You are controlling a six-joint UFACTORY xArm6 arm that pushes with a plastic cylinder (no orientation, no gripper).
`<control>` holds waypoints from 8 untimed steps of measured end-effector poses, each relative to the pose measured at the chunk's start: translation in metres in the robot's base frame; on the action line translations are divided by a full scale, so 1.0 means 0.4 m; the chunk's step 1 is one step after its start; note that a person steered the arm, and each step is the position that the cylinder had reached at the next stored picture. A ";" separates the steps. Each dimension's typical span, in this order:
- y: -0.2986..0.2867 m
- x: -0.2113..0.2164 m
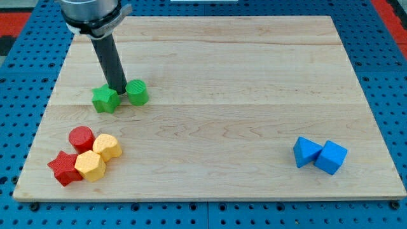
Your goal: Push green star into red circle
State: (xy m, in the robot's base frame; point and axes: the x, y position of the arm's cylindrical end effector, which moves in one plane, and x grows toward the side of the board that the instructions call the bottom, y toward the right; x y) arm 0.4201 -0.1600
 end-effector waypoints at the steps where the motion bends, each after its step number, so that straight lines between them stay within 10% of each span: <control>1: 0.000 0.042; 5: -0.033 -0.095; 8: -0.053 0.008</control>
State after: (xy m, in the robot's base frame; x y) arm 0.4233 -0.1812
